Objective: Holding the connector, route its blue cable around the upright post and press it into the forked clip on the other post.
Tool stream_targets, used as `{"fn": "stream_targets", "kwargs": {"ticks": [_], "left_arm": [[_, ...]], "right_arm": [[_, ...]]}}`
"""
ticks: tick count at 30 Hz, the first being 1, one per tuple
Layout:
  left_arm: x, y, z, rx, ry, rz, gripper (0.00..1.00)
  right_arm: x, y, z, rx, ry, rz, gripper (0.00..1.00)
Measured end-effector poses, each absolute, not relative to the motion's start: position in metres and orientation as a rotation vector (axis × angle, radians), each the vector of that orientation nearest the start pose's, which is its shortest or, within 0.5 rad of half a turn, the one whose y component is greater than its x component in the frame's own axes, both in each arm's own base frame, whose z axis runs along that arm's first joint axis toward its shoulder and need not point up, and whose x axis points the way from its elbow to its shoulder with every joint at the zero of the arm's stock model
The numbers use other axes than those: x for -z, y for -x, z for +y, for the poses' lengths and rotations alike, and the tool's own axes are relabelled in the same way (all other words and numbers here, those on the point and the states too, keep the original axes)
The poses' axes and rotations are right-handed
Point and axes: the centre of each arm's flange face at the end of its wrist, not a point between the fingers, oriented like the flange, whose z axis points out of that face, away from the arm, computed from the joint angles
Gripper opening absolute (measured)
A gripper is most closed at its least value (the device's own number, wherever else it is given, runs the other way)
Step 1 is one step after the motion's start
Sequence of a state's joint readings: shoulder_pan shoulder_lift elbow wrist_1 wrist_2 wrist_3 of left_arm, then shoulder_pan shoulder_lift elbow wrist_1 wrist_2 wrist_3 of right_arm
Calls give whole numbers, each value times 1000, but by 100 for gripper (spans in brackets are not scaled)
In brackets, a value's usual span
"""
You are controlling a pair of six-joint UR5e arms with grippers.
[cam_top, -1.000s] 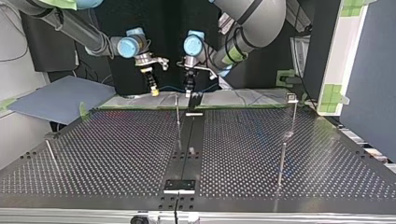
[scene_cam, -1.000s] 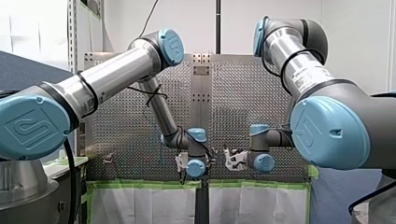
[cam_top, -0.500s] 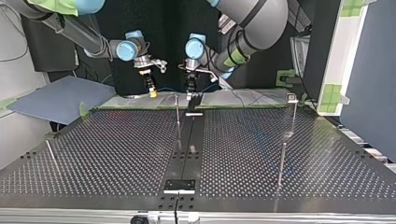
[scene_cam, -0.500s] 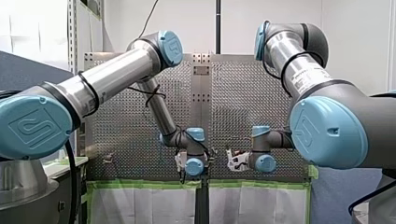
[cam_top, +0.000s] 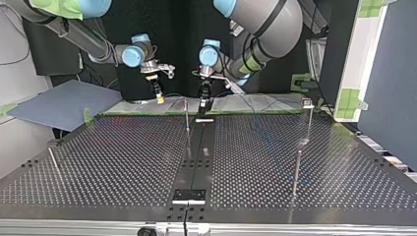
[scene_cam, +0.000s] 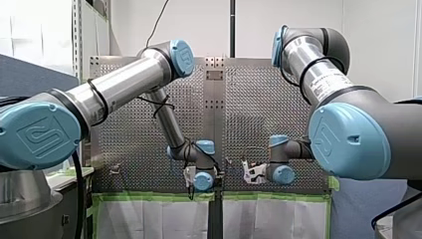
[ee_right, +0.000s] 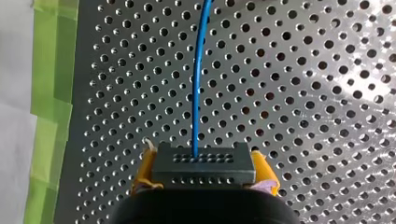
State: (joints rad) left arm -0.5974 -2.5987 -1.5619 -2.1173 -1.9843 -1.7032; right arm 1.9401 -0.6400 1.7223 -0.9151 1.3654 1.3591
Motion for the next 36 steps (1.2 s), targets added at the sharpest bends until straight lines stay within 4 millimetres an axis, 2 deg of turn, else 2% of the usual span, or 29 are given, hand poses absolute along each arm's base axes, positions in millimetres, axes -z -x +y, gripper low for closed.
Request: {"fn": "stream_targets", "kwargs": {"ticks": [21, 36], "left_arm": [[52, -516, -430, 257, -83, 1583, 5], [48, -527, -429, 250, -105, 1590, 5]], "right_arm": [[30, -362, -538, -1354, -1815, -801, 0], [20, -352, -561, -1336, -1795, -827, 0]]}}
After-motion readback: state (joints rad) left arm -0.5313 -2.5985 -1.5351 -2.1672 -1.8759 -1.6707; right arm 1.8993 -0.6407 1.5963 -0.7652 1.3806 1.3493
